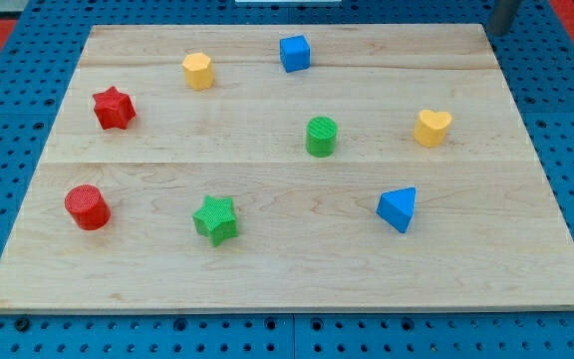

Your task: Move your arm towards center

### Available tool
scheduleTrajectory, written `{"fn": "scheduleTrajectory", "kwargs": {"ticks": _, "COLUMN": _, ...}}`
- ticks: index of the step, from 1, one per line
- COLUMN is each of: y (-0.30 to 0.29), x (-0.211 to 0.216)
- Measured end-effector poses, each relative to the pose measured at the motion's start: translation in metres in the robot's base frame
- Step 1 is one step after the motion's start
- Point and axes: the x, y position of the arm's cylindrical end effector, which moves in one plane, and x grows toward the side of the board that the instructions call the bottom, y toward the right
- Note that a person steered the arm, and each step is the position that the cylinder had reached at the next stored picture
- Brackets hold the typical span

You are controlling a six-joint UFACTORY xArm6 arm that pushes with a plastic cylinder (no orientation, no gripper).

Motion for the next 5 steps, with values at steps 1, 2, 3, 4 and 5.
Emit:
{"fn": "scheduleTrajectory", "kwargs": {"ticks": 1, "y": -0.003, "x": 0.013}}
{"fn": "scheduleTrajectory", "kwargs": {"ticks": 2, "y": -0.015, "x": 0.034}}
{"fn": "scheduleTrajectory", "kwargs": {"ticks": 3, "y": -0.026, "x": 0.047}}
{"fn": "scheduleTrajectory", "kwargs": {"ticks": 4, "y": -0.050, "x": 0.047}}
{"fn": "scheduleTrajectory", "kwargs": {"ticks": 5, "y": -0.080, "x": 0.047}}
